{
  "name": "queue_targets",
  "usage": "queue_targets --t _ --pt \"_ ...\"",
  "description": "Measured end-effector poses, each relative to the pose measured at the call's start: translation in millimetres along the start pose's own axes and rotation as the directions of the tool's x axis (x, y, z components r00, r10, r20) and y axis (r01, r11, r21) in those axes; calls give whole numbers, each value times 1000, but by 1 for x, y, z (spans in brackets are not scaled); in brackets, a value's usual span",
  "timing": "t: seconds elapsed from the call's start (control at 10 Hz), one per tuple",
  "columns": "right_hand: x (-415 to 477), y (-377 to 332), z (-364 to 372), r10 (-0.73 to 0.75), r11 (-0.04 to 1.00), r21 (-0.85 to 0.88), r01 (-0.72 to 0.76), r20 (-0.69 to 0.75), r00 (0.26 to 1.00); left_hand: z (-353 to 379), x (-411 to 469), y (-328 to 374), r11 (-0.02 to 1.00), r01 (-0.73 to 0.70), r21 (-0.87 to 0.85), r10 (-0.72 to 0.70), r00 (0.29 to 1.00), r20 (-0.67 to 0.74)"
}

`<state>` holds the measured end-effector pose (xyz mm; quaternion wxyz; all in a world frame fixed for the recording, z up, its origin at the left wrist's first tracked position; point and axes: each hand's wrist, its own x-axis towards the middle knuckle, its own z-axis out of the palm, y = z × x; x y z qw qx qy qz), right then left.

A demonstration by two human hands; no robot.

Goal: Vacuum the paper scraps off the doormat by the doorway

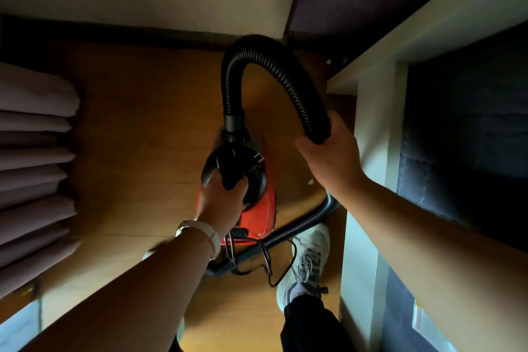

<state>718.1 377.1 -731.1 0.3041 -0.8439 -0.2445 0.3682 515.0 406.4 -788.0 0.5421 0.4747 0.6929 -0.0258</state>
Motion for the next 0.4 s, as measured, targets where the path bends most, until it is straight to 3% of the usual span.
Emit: queue_targets --t 0.2,0.4 --pt "-9 -1 -14 -9 998 -54 9 -12 1000 -10 -3 4 999 15 34 -15 1000 -22" --pt "-36 -17 -46 -29 999 -34 27 -69 997 -33 -21 14 958 -23 285 40 998 -52"
